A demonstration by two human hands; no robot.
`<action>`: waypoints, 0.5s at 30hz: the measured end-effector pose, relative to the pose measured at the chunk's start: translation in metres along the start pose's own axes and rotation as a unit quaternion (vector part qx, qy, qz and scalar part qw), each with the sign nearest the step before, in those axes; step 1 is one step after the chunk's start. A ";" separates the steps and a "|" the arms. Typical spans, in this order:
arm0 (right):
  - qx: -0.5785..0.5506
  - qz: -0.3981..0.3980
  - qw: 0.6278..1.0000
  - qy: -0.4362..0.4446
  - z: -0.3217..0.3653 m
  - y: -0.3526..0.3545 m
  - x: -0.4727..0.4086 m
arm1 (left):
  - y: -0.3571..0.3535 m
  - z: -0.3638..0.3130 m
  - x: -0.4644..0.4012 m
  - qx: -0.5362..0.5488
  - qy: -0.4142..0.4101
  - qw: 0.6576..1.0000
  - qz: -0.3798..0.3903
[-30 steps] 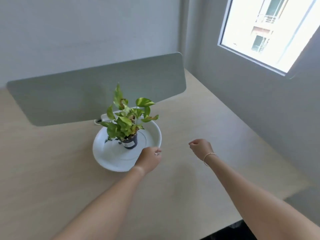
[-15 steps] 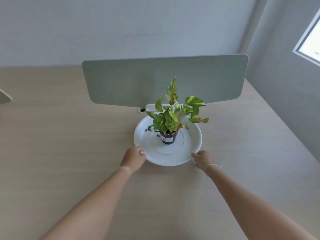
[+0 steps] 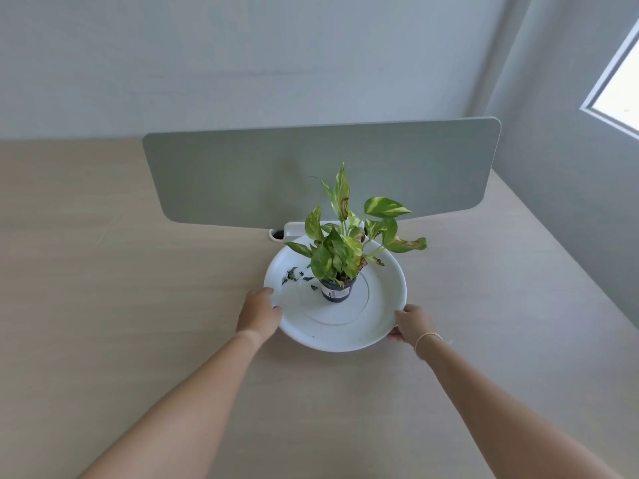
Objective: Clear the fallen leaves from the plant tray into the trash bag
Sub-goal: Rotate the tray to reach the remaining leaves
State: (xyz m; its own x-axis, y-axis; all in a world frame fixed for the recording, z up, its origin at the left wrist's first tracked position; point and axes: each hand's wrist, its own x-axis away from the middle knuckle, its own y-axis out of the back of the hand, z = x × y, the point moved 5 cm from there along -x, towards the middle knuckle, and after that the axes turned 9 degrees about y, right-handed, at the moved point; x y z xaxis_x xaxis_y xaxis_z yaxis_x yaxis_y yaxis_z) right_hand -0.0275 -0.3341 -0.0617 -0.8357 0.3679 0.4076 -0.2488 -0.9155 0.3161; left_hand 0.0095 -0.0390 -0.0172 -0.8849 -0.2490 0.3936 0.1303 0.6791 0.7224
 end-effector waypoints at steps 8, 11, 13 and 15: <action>-0.077 -0.017 0.997 -0.014 0.009 0.001 -0.019 | -0.014 0.005 -0.018 0.286 0.126 0.948 0.061; -0.079 -0.027 0.996 -0.015 0.005 -0.001 -0.017 | -0.022 0.006 -0.015 0.335 0.155 0.927 0.069; -0.086 -0.014 0.996 -0.024 -0.001 -0.007 -0.009 | -0.026 0.007 -0.010 0.353 0.170 0.918 0.068; -0.118 0.008 0.992 -0.034 -0.006 -0.016 0.001 | -0.030 0.007 -0.001 0.365 0.184 0.911 0.062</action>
State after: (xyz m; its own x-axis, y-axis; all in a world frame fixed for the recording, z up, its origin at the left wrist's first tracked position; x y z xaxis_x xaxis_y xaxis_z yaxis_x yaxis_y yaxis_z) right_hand -0.0276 -0.3199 -0.0717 -0.8074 0.3553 0.4710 -0.3502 -0.9311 0.1020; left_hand 0.0029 -0.0544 -0.0435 -0.6561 -0.2630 0.7074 -0.2316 0.9622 0.1431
